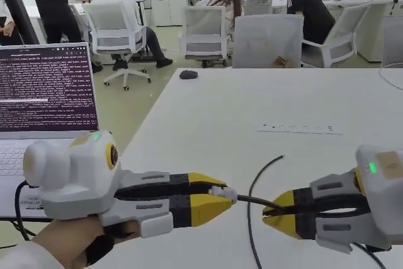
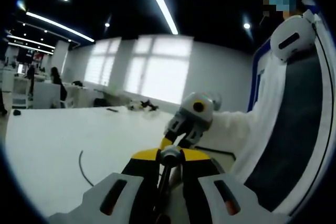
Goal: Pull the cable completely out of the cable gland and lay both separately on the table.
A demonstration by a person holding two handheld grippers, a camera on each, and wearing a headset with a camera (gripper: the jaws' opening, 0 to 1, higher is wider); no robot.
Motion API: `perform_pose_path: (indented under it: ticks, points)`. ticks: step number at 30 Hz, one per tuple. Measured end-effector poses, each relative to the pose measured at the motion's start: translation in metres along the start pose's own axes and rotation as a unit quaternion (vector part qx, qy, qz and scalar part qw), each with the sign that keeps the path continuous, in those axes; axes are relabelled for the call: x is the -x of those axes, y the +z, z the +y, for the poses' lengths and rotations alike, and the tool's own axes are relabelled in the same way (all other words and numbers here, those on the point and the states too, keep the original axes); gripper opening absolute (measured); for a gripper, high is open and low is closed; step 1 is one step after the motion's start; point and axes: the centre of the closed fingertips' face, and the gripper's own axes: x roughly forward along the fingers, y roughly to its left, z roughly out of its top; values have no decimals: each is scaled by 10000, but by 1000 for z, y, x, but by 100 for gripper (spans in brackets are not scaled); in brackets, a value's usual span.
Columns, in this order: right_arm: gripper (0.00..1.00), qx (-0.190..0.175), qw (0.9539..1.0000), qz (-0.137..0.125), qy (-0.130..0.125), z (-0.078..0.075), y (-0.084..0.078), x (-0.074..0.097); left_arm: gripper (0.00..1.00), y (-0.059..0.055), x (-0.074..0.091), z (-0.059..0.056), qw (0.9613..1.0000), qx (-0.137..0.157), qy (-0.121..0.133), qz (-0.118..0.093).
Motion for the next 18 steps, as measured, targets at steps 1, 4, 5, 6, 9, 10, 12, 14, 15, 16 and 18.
perform_pose_path:
  ticks: [1,4,5,6,9,10,12,14,15,16,18]
  points:
    - [3,1,10000,-11,-1,-1,0,0,16,0,1,0,10000,-13,8,1]
    - [3,-20,10000,-12,-16,-4,-2,-1,16,3,4,3,10000,-24,51,-22]
    - [3,-36,10000,1,-24,-6,-4,-1,16,3,6,5,10000,-39,86,-23]
    - [3,-41,10000,13,-24,-7,-6,0,16,4,7,6,9999,-50,106,-26]
    - [3,-52,10000,75,-5,-12,-13,1,16,4,10,8,9998,-74,174,-29]
    - [3,-53,9999,86,-5,-13,-14,1,16,4,10,9,9998,-88,196,-13]
    - [3,-65,9999,130,-5,-18,-20,1,16,2,13,10,9996,-119,248,34]
    - [3,-103,9998,155,-10,-22,-26,0,16,1,16,11,9995,-120,298,47]
    - [4,-120,9998,170,-11,-24,-29,0,16,1,18,11,9993,-119,339,41]
    - [4,-145,9997,195,-7,-27,-34,-1,16,1,20,12,9992,-115,369,37]
    - [4,-188,9996,230,-11,-32,-42,-2,16,1,26,15,9989,-117,454,39]
